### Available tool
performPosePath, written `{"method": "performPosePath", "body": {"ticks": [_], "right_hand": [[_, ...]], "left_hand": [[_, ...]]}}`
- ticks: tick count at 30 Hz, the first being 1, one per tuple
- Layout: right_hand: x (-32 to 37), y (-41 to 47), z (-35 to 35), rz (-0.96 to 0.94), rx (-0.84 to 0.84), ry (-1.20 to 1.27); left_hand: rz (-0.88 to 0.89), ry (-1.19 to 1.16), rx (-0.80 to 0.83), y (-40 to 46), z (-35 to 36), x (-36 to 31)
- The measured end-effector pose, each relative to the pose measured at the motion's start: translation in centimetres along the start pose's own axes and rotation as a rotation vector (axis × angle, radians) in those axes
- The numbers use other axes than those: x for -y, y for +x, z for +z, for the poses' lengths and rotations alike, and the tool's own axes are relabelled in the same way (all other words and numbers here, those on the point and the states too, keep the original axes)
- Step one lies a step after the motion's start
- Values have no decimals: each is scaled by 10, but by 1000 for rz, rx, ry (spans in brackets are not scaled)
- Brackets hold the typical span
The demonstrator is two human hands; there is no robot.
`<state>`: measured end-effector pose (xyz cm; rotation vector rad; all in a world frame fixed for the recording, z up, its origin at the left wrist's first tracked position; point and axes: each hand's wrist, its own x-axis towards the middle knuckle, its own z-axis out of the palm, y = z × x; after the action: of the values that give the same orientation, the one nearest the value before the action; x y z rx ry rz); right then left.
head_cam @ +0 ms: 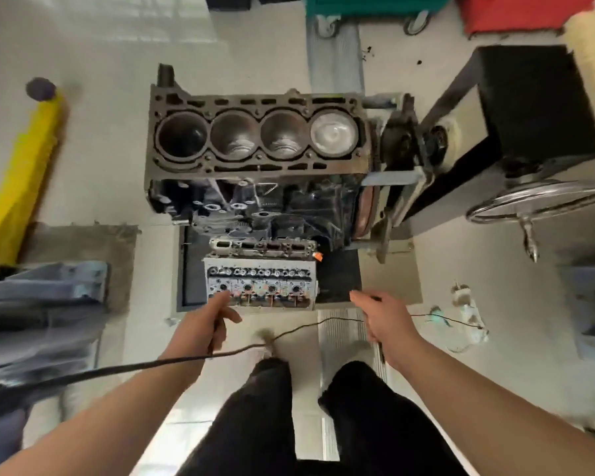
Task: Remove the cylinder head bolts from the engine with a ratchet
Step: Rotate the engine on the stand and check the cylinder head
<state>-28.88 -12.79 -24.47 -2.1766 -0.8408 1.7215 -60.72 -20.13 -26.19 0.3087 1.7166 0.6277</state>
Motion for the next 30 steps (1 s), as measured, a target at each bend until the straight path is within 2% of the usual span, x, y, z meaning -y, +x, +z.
{"method": "performPosePath", "body": {"ticks": [4,8,11,18,21,24,30], "right_hand": [[-37,84,38,47,-7,-162],[-50,163,52,16,1,-358],[-53,227,70,-15,-61,-408],[-90,321,116,-60,75,-1048],[-106,341,122,-86,83,-1091],[-118,361,127,-68,174,-1115],[-138,374,139,-77,217,-994]], "left_hand": [[-55,-193,-154,84,-51,24],[-25,-150,-220,142,-75,21],[-32,-106,-255,200,-86,35],[-134,-95,-239,307,-89,78],[-150,-118,-233,333,-84,84],[-160,-161,-262,359,-82,89],[-167,-149,-240,395,-80,107]]}}
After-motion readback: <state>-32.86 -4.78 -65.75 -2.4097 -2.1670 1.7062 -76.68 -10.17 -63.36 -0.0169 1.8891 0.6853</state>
